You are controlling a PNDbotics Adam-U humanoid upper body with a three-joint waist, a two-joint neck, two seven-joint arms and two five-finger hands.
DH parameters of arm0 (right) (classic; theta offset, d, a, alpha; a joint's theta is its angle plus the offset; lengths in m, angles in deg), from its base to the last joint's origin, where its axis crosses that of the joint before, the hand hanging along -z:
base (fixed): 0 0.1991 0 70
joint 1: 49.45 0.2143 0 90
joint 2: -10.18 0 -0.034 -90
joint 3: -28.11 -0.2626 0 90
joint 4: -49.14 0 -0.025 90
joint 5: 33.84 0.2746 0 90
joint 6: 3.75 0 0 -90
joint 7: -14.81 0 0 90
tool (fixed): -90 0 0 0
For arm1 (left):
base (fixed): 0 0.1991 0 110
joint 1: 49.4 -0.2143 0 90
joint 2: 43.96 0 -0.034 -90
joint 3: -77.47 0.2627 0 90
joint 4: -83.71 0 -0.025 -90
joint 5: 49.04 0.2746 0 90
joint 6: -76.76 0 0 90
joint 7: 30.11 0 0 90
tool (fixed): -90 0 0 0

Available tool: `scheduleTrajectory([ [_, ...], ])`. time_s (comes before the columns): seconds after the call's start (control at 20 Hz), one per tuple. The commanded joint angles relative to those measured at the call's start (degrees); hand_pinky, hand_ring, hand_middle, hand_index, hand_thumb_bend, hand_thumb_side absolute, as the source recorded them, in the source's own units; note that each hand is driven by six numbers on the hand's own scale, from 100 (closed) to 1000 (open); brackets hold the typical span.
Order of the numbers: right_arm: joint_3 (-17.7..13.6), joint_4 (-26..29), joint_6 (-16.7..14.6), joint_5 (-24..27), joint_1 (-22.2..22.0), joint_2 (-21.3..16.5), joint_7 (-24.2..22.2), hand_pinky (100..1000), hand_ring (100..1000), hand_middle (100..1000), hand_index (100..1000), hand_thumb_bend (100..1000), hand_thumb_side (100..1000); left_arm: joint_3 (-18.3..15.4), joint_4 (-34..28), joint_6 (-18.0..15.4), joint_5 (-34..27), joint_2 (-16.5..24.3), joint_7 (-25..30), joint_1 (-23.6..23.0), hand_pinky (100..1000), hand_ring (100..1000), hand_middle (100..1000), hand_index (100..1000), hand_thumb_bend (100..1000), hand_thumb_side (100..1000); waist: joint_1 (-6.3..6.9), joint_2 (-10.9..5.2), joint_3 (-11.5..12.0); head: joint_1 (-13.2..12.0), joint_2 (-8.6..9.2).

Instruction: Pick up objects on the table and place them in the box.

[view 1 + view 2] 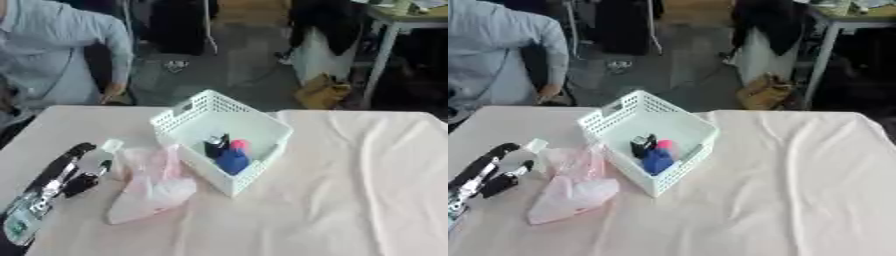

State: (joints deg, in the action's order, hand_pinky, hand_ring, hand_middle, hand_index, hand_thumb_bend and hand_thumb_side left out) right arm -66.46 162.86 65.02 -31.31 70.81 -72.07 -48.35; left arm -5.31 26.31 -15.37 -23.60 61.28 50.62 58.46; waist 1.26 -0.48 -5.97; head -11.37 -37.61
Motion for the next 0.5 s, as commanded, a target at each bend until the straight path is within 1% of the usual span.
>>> scheduleTrajectory([
  [0.05, -0.3, 0.9, 0.1, 0.0, 0.9, -0.2, -0.1, 806, 841, 748, 709, 100, 989, -0.4, -1.5, 2.5, 0.0, 0.8, -2.4, 0.4, 1000, 1000, 1000, 1000, 391, 790, -0.03, -0.32, 0.0, -0.3, 0.69],
  [0.1, -0.2, 0.9, 0.2, 0.1, 0.9, -0.2, -0.1, 806, 841, 747, 708, 100, 999, -0.1, -1.8, 3.3, 0.0, 0.7, -3.1, 0.3, 1000, 1000, 1000, 1000, 385, 784, -0.03, -0.32, 0.0, -0.3, 0.68],
  [0.15, -0.2, 0.9, 0.2, 0.1, 0.9, -0.2, -0.1, 806, 841, 747, 708, 100, 990, 0.0, -2.0, 4.1, -0.1, 0.7, -3.9, 0.2, 1000, 1000, 1000, 1000, 378, 777, -0.02, -0.31, -0.1, -0.4, 0.67],
  [0.35, -0.2, 0.9, 0.2, 0.1, 0.9, -0.1, -0.2, 806, 841, 747, 708, 100, 989, 0.8, -2.8, 7.2, -0.6, 0.2, -5.5, 0.2, 1000, 1000, 1000, 1000, 373, 786, -0.01, -0.28, -0.1, -0.8, 0.59],
  [0.4, -0.2, 0.9, 0.2, 0.1, 0.9, -0.1, -0.2, 806, 841, 747, 708, 100, 988, 1.1, -3.2, 7.9, -0.8, 0.1, -5.5, 0.3, 1000, 1000, 1000, 1000, 430, 776, 0.0, -0.28, -0.1, -0.8, 0.58],
  [0.45, -0.2, 0.9, 0.3, 0.1, 0.9, 0.0, -0.2, 806, 841, 747, 708, 100, 989, 1.5, -3.4, 8.4, -0.9, 0.0, -5.2, 0.3, 1000, 1000, 1000, 1000, 399, 798, -0.01, -0.28, -0.2, -0.9, 0.6],
  [0.5, -0.2, 0.9, 0.3, 0.1, 0.9, 0.0, -0.2, 805, 841, 747, 708, 100, 989, 1.8, -3.6, 8.7, -1.0, -0.2, -4.6, 0.3, 1000, 1000, 1000, 1000, 421, 808, -0.01, -0.27, -0.2, -1.0, 0.6],
])
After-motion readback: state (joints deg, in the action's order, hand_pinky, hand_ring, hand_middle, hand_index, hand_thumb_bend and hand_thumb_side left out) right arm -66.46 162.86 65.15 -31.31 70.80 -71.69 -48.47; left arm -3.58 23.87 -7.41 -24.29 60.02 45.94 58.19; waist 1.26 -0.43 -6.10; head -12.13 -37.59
